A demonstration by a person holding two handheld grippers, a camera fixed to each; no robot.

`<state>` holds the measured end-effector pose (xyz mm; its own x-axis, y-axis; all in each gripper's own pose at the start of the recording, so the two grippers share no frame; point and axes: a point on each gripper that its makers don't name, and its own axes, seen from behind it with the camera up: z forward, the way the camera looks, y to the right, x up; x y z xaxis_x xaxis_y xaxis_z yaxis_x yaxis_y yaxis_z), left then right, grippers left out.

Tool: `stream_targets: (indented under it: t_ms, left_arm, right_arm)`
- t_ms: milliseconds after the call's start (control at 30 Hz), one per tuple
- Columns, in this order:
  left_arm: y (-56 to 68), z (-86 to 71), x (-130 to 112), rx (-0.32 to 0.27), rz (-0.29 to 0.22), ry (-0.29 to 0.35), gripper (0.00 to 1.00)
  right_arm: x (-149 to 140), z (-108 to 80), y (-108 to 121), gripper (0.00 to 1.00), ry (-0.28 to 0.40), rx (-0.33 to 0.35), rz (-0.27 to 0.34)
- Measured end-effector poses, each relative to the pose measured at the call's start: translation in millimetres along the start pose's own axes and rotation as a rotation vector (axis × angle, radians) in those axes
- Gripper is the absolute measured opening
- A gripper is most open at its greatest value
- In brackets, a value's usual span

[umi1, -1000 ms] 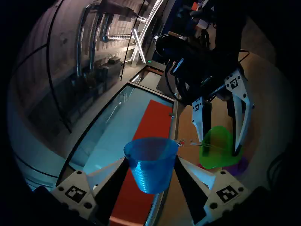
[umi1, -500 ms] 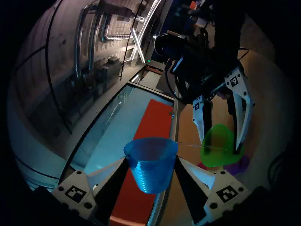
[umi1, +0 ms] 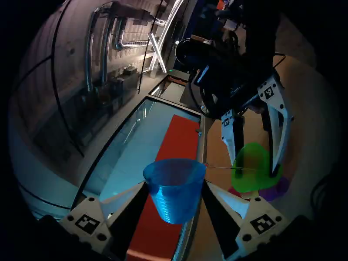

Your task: Pour water

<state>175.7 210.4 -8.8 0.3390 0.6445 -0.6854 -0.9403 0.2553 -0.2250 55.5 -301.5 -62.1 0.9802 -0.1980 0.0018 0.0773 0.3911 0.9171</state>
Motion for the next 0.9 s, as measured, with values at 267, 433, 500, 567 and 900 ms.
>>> stream_targets:
  t_ms: [267,433,500,567,900]
  left_arm:
    - [-1.4,-0.8,0.0,0.004,0.008,-0.002,0.83]
    - [-0.9,-0.8,0.9,0.004,0.020,0.001,0.83]
    - [-0.1,-0.6,1.0,0.004,0.025,0.001,0.83]
    - [0.3,-0.2,1.0,0.004,0.028,0.001,0.83]
    - [0.0,2.1,3.4,0.007,0.043,0.003,0.83]
  right_arm:
    - [0.2,-0.4,0.9,0.90,0.001,-0.001,-0.001]
    - [-0.3,-0.4,0.6,0.90,0.000,-0.002,-0.001]
    - [-0.3,-0.4,0.5,0.90,0.001,-0.002,-0.001]
    - [-0.2,-0.5,0.8,0.90,0.002,-0.004,-0.001]
    - [0.0,-1.0,0.2,0.90,0.002,-0.005,-0.001]
